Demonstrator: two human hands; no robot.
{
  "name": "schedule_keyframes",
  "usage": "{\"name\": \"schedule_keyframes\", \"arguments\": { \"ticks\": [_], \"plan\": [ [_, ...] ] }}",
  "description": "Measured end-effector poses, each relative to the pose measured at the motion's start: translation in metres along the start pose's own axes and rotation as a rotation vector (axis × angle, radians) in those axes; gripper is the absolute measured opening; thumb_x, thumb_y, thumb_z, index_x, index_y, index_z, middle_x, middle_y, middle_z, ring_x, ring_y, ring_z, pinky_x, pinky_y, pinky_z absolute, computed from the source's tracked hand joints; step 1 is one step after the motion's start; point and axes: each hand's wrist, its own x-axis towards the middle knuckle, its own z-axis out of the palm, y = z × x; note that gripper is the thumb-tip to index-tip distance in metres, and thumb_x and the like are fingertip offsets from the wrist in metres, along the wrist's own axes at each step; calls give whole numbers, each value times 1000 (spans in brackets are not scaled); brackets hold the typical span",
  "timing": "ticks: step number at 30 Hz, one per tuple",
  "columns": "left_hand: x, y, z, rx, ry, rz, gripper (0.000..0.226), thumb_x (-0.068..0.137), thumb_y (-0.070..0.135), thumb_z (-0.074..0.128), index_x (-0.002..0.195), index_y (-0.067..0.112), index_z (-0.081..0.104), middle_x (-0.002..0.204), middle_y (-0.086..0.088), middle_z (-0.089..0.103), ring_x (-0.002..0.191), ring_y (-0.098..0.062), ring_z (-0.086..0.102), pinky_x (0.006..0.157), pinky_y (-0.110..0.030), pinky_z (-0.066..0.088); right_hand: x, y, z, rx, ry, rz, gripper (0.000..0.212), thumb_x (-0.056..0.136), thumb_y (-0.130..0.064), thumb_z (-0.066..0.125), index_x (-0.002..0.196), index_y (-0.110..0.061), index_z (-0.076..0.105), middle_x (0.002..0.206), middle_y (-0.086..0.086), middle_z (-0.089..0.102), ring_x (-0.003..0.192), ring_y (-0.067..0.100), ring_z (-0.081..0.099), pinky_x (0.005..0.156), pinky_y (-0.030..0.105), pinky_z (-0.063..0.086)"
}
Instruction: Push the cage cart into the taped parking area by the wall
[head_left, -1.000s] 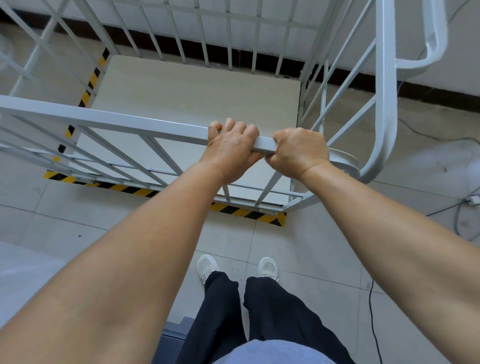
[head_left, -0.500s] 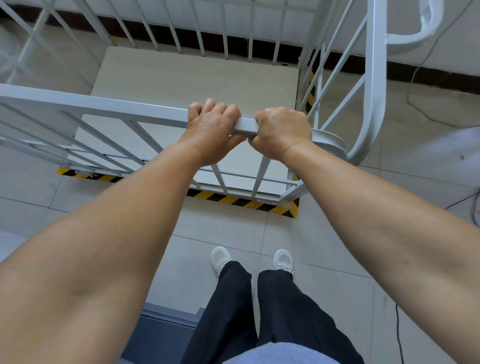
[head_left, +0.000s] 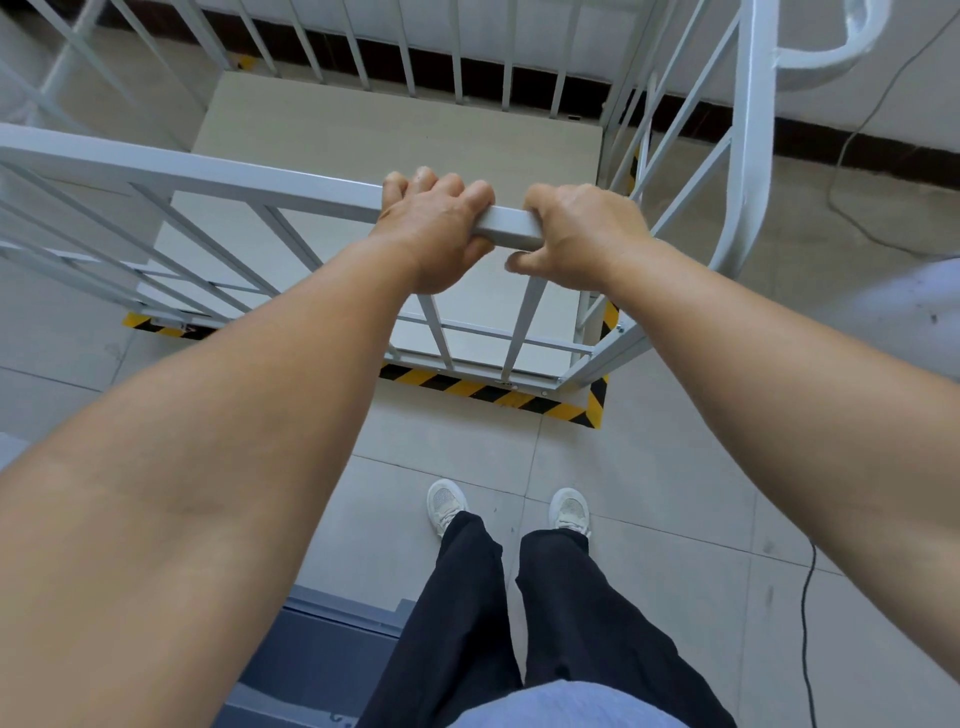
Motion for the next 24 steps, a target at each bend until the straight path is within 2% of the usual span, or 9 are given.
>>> {"name": "schedule_keyframes", "arguments": {
  "ticks": [3,6,9,12,15,20,22,24],
  "plan": [
    [1,5,0,39,-19,-34,33,92,42,50,119,24,44,115,-4,52,113,-31,41,107,-50,20,-18,25,-2,-122,8,23,49,81,-66,55,97,-20,53,86,2,61,79,26,56,74,36,38],
    [4,18,0,51,-42,-13,44,85,50,59,119,25,45,114,-1,52,114,-30,42,109,-51,18,-36,47,2,-181,38,49,62,77,-80,40,91,-21,50,72,-1,56,74,23,53,91,41,33],
    [8,34,3,40,-30,6,48,81,56,61,117,26,47,112,0,53,112,-28,43,108,-50,19,-44,60,5,-134,70,101,70,79,-83,20,90,-22,53,68,-2,52,79,23,54,103,45,25],
    [8,48,3,42,-6,15,50,81,60,58,115,26,48,109,-1,54,110,-28,45,105,-49,20,-48,71,12,-43,92,177,77,81,-80,11,96,-21,59,74,-1,57,92,25,57,111,50,12],
    [10,65,4,39,9,52,49,83,60,56,116,24,48,111,-2,54,110,-28,46,105,-49,21,-49,75,19,55,84,186,75,83,-79,11,97,-21,57,76,-1,61,92,24,59,112,51,10],
    [20,89,8,50,8,91,45,88,58,49,117,23,48,114,-2,57,113,-28,48,107,-49,20,-46,81,23,133,81,142,68,86,-76,15,93,-21,56,70,-3,57,83,20,54,111,48,15],
    [24,92,9,76,7,95,47,88,62,47,113,22,50,111,-2,60,109,-27,51,104,-47,24,-45,88,29,171,100,148,66,88,-73,13,84,-22,55,65,-4,53,89,22,50,108,45,22],
    [28,93,8,96,-3,87,51,86,66,45,107,20,51,106,-3,62,100,-27,55,92,-42,32,-42,92,36,207,139,158,66,88,-72,8,71,-26,51,62,-4,51,93,25,49,101,41,27]
  ]
}}
